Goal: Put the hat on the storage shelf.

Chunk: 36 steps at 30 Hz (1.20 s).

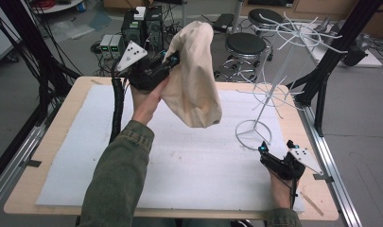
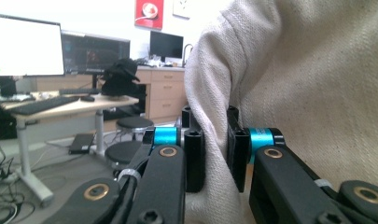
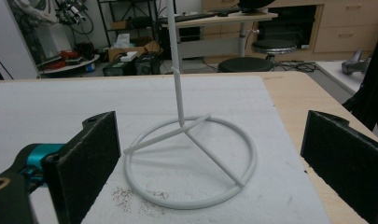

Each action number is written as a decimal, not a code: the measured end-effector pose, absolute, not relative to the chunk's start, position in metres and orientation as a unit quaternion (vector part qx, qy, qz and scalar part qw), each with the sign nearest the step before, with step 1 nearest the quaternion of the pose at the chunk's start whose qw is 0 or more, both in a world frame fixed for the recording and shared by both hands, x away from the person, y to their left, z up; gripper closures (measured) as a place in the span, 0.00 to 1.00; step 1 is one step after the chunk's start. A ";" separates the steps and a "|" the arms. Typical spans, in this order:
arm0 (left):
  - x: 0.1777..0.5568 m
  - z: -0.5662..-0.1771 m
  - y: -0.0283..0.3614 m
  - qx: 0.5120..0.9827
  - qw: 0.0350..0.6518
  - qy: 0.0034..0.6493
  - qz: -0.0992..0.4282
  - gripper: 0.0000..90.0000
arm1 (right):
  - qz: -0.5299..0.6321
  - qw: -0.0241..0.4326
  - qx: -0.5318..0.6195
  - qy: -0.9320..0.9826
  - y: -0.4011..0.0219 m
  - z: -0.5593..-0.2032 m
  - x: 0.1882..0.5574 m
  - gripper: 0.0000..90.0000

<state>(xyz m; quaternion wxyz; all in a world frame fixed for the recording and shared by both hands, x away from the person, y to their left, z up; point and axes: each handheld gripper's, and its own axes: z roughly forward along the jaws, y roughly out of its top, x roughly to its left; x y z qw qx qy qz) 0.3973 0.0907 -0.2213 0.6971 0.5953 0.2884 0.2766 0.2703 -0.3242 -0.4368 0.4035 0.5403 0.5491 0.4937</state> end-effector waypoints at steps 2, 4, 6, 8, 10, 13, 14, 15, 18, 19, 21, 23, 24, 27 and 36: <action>0.399 -0.211 0.086 0.592 0.699 0.284 0.282 0.90 | 0.494 0.401 0.545 0.545 -0.326 -0.437 0.271 0.04; 0.400 -0.202 0.081 0.596 0.697 0.276 0.287 0.90 | 0.495 0.402 0.545 0.544 -0.327 -0.437 0.271 0.04; 0.402 -0.193 0.076 0.598 0.698 0.267 0.291 0.90 | 0.497 0.398 0.548 0.541 -0.328 -0.437 0.271 0.04; 0.404 -0.185 0.070 0.597 0.700 0.262 0.290 0.90 | 0.499 0.397 0.547 0.542 -0.328 -0.437 0.272 0.04; 0.406 -0.177 0.066 0.595 0.704 0.258 0.290 0.90 | 0.500 0.396 0.546 0.543 -0.327 -0.437 0.273 0.04; 0.409 -0.167 0.058 0.594 0.708 0.252 0.287 0.90 | 0.500 0.395 0.546 0.544 -0.326 -0.437 0.274 0.04; 0.410 -0.164 0.055 0.595 0.708 0.248 0.287 0.90 | 0.501 0.394 0.545 0.545 -0.326 -0.437 0.274 0.04; 0.411 -0.161 0.052 0.598 0.708 0.245 0.286 0.90 | 0.501 0.394 0.544 0.547 -0.325 -0.437 0.275 0.04; 0.414 -0.152 0.040 0.601 0.710 0.235 0.282 0.90 | 0.502 0.393 0.544 0.545 -0.324 -0.437 0.275 0.04; 0.415 -0.149 0.036 0.604 0.709 0.233 0.281 0.90 | 0.501 0.394 0.544 0.546 -0.324 -0.437 0.275 0.04; 0.418 -0.143 0.025 0.603 0.710 0.230 0.282 0.90 | 0.500 0.393 0.546 0.545 -0.323 -0.437 0.275 0.04; 0.419 -0.139 0.013 0.604 0.712 0.224 0.280 0.90 | 0.500 0.394 0.545 0.546 -0.323 -0.437 0.275 0.04; 0.419 -0.137 0.007 0.605 0.713 0.219 0.278 0.90 | 0.501 0.395 0.543 0.546 -0.323 -0.437 0.275 0.04; 0.420 -0.132 -0.011 0.611 0.712 0.212 0.271 0.90 | 0.503 0.394 0.543 0.545 -0.323 -0.436 0.274 0.04; 0.428 -0.119 -0.049 0.645 0.682 0.198 0.282 0.89 | 0.506 0.395 0.540 0.545 -0.322 -0.436 0.274 0.04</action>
